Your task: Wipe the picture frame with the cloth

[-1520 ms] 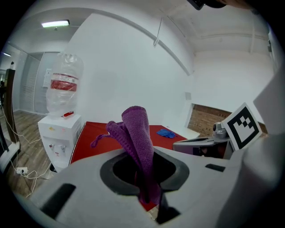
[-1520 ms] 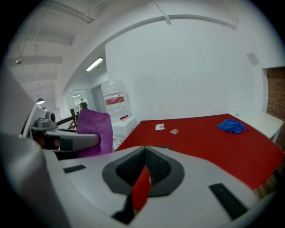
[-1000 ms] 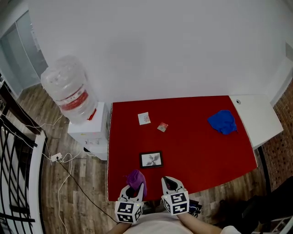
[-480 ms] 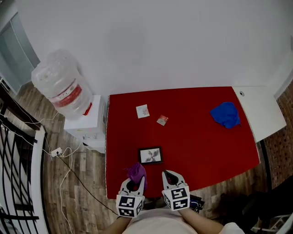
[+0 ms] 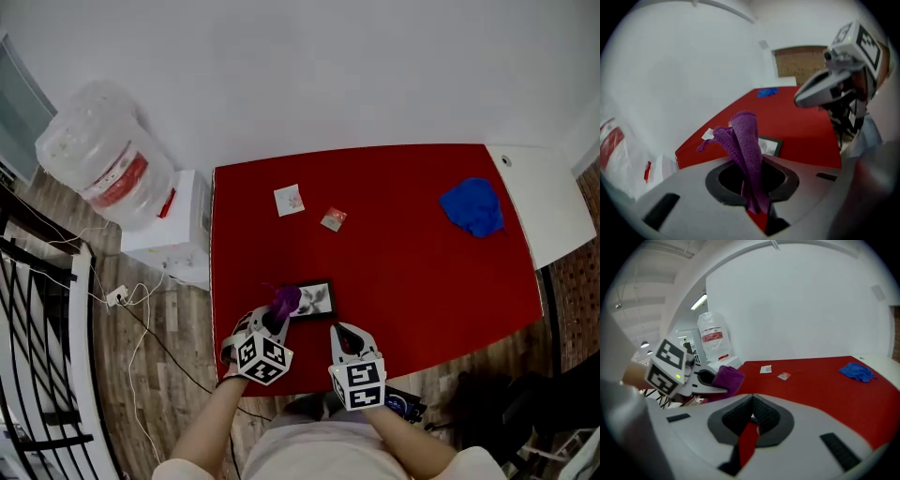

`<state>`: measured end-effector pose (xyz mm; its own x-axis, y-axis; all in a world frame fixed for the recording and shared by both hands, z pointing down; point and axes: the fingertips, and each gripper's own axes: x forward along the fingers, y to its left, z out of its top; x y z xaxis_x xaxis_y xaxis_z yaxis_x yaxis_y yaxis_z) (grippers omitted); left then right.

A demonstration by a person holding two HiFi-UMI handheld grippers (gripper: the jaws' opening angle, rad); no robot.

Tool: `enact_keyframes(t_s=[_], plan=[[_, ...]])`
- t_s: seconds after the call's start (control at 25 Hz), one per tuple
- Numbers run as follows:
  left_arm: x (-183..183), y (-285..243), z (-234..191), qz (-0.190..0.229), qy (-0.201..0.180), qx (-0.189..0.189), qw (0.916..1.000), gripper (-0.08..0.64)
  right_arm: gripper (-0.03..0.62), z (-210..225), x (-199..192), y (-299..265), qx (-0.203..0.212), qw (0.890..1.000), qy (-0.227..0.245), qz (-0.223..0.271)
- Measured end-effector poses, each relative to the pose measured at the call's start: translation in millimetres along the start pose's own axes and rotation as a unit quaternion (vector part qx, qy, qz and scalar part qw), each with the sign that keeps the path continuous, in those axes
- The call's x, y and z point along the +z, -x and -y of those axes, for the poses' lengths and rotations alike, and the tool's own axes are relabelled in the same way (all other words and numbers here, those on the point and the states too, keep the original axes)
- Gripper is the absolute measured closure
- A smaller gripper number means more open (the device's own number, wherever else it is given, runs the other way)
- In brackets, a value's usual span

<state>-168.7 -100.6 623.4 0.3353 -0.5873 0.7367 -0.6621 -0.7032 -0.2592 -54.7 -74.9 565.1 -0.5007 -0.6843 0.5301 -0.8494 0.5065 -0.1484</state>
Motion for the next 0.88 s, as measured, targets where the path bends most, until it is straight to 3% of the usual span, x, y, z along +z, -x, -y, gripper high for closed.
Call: enact_keyframes(t_s=[0.12,0.36,0.52,0.72,0.88], plan=[[-15.2,-38.8,-10.4,-0.061,-0.078,-0.029,0.9947,0.497,0.589,2.9,-6.9,1.6,-0.003,1.000,-0.006,-0.003],[-19.5,-90.5,-28.9,-0.117,-0.169,-0.057,0.9770,0.498,0.589,0.2,-24.8,8.4,-0.004,1.000,-0.022,-0.018],[-30.8,-108.3,-25.7,-0.143,-0.201,-0.076,0.9661,0.498,0.589,2.0,-29.8,9.8,-0.003,0.999,-0.025,-0.021],[-36.5,-96.3,-0.2,-0.142,-0.230,-0.094,0.9582,0.499,0.589,9.8,-34.1,8.6,-0.001,0.999,-0.036,-0.023],[-56.1,-72.8,33.4,-0.158,-0.272,-0.103,0.9438,0.499,0.589,10.5,-33.9,5.8,0.005,0.999,-0.039,-0.023]])
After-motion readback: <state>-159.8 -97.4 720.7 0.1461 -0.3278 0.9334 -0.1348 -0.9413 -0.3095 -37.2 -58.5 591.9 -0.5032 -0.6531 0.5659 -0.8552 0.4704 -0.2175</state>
